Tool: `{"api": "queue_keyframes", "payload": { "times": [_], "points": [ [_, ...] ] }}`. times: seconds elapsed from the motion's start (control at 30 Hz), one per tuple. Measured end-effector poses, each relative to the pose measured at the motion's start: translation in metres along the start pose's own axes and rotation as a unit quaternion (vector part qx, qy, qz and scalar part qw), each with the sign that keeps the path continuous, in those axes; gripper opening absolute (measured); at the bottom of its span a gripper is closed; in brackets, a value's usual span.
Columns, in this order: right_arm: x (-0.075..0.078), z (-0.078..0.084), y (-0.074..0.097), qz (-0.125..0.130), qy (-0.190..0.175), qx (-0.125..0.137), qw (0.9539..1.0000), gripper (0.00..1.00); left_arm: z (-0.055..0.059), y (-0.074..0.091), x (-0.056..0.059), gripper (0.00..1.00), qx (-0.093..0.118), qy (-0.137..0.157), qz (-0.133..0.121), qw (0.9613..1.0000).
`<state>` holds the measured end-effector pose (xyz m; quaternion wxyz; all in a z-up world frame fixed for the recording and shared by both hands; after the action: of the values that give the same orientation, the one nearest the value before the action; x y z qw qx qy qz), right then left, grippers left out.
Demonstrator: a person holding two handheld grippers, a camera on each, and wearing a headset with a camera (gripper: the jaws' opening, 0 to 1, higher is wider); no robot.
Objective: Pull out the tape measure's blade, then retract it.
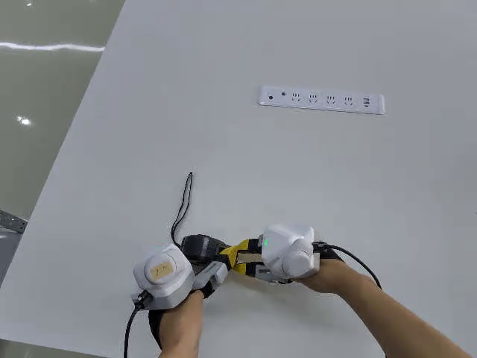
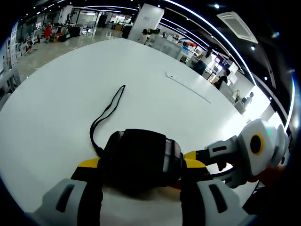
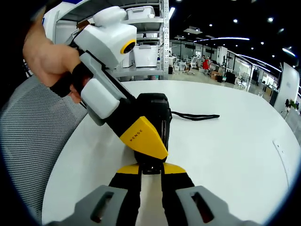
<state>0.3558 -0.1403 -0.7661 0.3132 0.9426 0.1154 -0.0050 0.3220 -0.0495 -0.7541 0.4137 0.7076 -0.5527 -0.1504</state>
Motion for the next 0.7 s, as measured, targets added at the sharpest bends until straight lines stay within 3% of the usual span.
{"api": "queue_keyframes", "payload": {
  "times": [0.27,0.43,0.7],
  "points": [
    [0.000,-0.001,0.004,0.007,-0.007,0.002,0.9999,0.18,0.001,0.004,0.000,0.65,0.003,-0.030,-0.001,0.9995],
    [-0.001,-0.002,0.007,0.016,-0.014,0.003,0.9998,0.21,0.000,0.008,0.000,0.66,0.008,-0.031,0.007,0.9994],
    [-0.003,-0.002,0.017,0.037,-0.034,0.003,0.9987,0.28,-0.004,0.018,0.004,0.70,0.022,-0.059,0.023,0.9978]
  ]
}}
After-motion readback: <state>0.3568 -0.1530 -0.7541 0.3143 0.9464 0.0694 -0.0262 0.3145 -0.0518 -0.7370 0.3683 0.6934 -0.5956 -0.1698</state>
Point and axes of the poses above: the centre of the closed fingertips' face, and the gripper's own axes: y roughly backward along the fingers, x roughly to its right, z roughly out of its underside, the point moved 5 cm from there along y, roughly backward along the fingers, and after that the axes turned 8 degrees about -z, right-handed, at the moved point
